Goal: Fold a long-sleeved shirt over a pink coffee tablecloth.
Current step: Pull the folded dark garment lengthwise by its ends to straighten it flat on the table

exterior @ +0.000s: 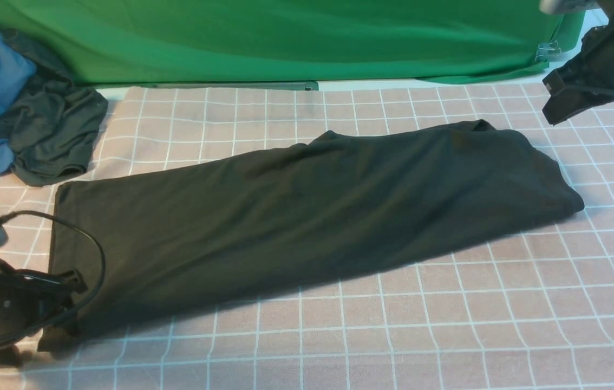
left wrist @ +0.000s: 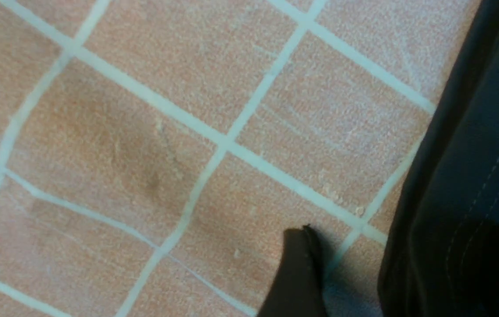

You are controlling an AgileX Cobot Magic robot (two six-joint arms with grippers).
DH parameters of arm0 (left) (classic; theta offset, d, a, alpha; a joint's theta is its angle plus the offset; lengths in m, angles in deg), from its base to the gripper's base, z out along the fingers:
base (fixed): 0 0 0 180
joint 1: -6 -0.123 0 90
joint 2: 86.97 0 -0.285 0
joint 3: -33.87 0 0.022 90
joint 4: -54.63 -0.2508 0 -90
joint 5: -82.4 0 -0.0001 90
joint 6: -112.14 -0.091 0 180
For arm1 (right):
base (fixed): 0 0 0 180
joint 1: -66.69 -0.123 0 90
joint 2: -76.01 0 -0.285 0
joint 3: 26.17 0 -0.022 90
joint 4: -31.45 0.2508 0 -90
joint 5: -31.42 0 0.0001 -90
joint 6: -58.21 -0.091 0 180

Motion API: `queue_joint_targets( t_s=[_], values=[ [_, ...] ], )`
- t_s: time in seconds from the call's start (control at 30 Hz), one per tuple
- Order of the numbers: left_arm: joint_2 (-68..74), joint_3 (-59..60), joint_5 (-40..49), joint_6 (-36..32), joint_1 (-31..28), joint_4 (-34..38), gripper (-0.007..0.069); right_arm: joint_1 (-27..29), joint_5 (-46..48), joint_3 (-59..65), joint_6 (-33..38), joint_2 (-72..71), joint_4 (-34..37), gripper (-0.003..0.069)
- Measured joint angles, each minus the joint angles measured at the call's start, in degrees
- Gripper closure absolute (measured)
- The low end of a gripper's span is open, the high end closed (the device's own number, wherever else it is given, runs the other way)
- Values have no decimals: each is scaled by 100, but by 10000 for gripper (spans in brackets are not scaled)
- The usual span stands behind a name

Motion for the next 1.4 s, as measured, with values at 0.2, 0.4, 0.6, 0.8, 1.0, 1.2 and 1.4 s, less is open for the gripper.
queue_joint_targets(
  t_s=[0.2, 0.4, 0.6, 0.8, 1.0, 1.2, 1.4],
  values=[
    [17, -72, 141, -369, -6, 211, 536, 128, -93, 0, -229, 0, -47, 622],
    [-126, -361, 694, -386, -6, -10, 593, 543, -77, 0, -660, 91, -208, 555],
    [-689, -387, 869, 249, -1, -782, 593, 668, 292, 0, -779, 633, -257, 316],
    [-784, -387, 896, 491, -1, -1009, 593, 550, 572, 0, -916, 1192, -314, 181],
    [-786, -387, 843, 538, -1, -1009, 593, 251, 624, 92, -924, 1431, -409, 185],
    [-799, -387, 813, 538, -1, -936, 593, -1, 635, 125, -929, 1503, -865, 458],
    [-976, -472, 1045, 310, -1, -788, 593, 29, 557, 592, -1178, 1058, -955, 577]
  ],
)
